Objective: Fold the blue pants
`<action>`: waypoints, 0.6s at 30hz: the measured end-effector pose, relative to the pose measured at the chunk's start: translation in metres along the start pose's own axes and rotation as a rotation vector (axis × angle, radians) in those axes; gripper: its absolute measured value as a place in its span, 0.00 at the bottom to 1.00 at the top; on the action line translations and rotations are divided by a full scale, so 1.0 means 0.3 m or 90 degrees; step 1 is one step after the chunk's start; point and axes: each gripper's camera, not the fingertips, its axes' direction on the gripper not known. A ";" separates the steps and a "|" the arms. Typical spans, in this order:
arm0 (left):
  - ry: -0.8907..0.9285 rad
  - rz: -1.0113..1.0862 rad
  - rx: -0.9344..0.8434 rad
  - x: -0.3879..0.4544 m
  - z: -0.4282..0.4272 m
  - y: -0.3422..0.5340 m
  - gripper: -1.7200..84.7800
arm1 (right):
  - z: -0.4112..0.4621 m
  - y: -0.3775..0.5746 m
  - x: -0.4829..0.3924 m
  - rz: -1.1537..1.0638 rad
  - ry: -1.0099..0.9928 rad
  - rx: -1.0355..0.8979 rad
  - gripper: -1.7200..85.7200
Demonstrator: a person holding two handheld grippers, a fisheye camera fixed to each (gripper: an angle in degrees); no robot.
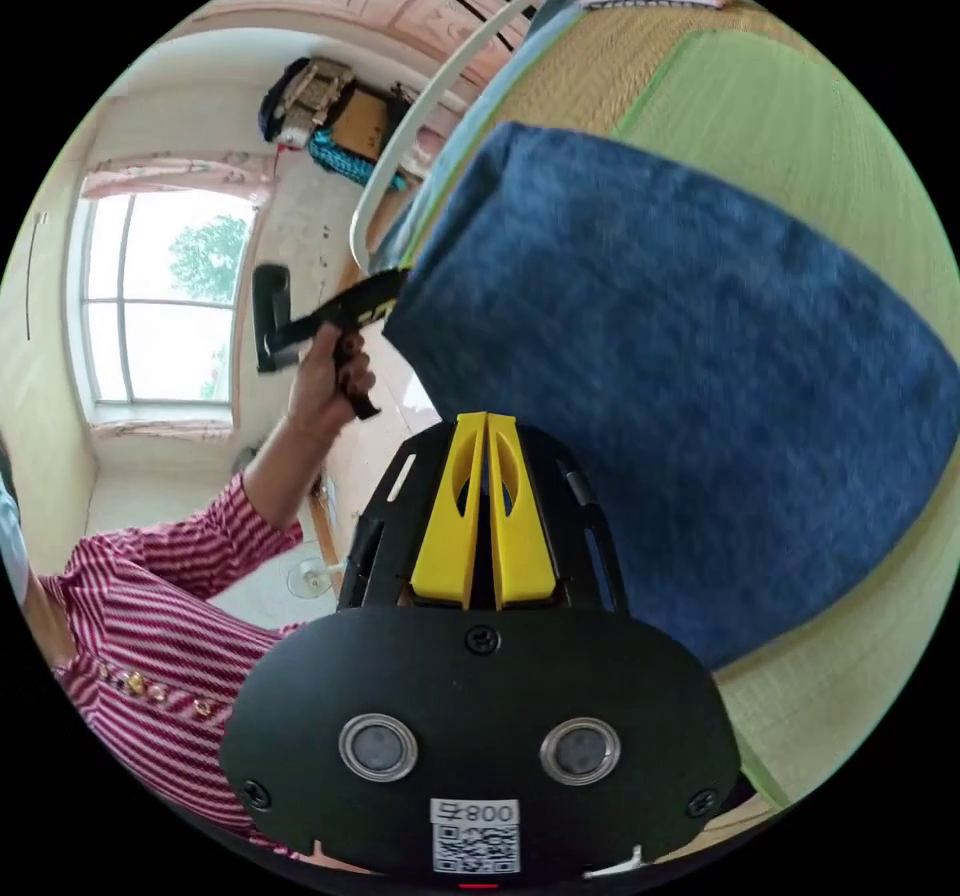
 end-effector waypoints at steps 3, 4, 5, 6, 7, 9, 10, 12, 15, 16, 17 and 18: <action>0.001 0.008 -0.005 0.030 -0.006 -0.001 0.02 | -0.001 0.127 0.069 0.030 -0.001 -0.013 0.02; 0.000 0.013 -0.013 0.038 -0.006 -0.002 0.02 | -0.021 0.161 0.098 0.047 -0.006 -0.006 0.02; -0.001 0.023 -0.029 0.055 -0.005 -0.001 0.02 | -0.043 0.187 0.122 0.059 -0.003 -0.002 0.02; 0.002 0.032 -0.041 0.071 -0.005 0.003 0.02 | -0.056 0.199 0.131 0.064 0.004 -0.001 0.02; 0.004 0.036 -0.047 0.080 -0.005 0.007 0.02 | -0.083 0.222 0.147 0.072 0.030 0.002 0.02; 0.022 0.046 -0.074 0.116 0.001 0.025 0.02 | -0.132 0.260 0.176 0.089 0.060 0.010 0.02; 0.028 0.050 -0.082 0.127 0.004 0.031 0.02 | -0.168 0.288 0.201 0.104 0.069 0.021 0.02; 0.061 0.064 -0.113 0.172 0.022 0.058 0.02 | -0.224 0.335 0.238 0.125 0.089 0.040 0.02; 0.101 0.089 -0.163 0.246 0.066 0.100 0.02 | -0.320 0.420 0.283 0.151 0.097 0.085 0.02; 0.107 0.096 -0.172 0.264 0.077 0.110 0.02 | -0.350 0.452 0.288 0.154 0.088 0.103 0.02; 0.117 0.110 -0.195 0.303 0.103 0.130 0.02 | -0.371 0.480 0.285 0.153 0.079 0.119 0.02; 0.128 0.123 -0.218 0.343 0.134 0.150 0.02 | -0.377 0.492 0.280 0.151 0.075 0.124 0.02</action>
